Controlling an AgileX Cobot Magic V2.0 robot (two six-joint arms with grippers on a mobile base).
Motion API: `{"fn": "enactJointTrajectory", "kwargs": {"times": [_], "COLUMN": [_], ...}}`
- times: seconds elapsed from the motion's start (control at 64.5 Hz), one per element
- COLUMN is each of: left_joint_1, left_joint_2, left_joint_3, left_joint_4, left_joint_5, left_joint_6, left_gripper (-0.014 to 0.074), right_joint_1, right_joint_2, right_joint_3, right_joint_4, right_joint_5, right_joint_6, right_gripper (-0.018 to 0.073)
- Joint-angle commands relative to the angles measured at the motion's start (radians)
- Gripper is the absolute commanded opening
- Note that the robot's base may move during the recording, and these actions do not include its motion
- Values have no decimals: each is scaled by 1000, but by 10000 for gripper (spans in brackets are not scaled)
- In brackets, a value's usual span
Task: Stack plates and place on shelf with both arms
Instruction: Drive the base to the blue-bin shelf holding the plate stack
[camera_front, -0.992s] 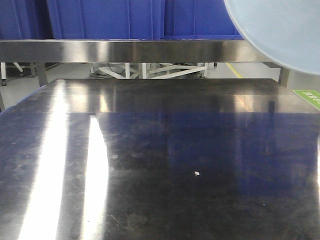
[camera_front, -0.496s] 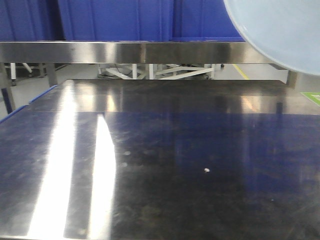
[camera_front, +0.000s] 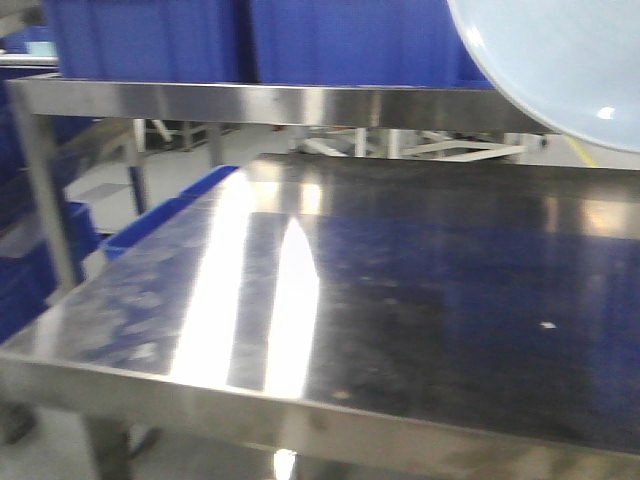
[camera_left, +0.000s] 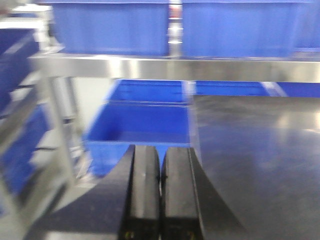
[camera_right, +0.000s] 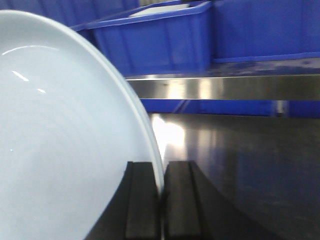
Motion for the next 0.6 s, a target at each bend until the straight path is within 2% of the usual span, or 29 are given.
{"fn": "enactJointTrajectory", "kwargs": {"times": [0.0, 0.589], "left_joint_1": [1, 1], "left_joint_2": [5, 5], "left_joint_3": [-27, -27], "left_joint_4": [-8, -8], "left_joint_5": [-82, -82], "left_joint_6": [-6, -6], "left_gripper": [83, 83], "right_joint_1": [-3, -3], "right_joint_2": [-1, -1], "right_joint_3": [-32, -32], "right_joint_4": [-1, -1], "right_joint_5": [-102, -102], "right_joint_6": [-1, -1], "right_gripper": [57, 57]}}
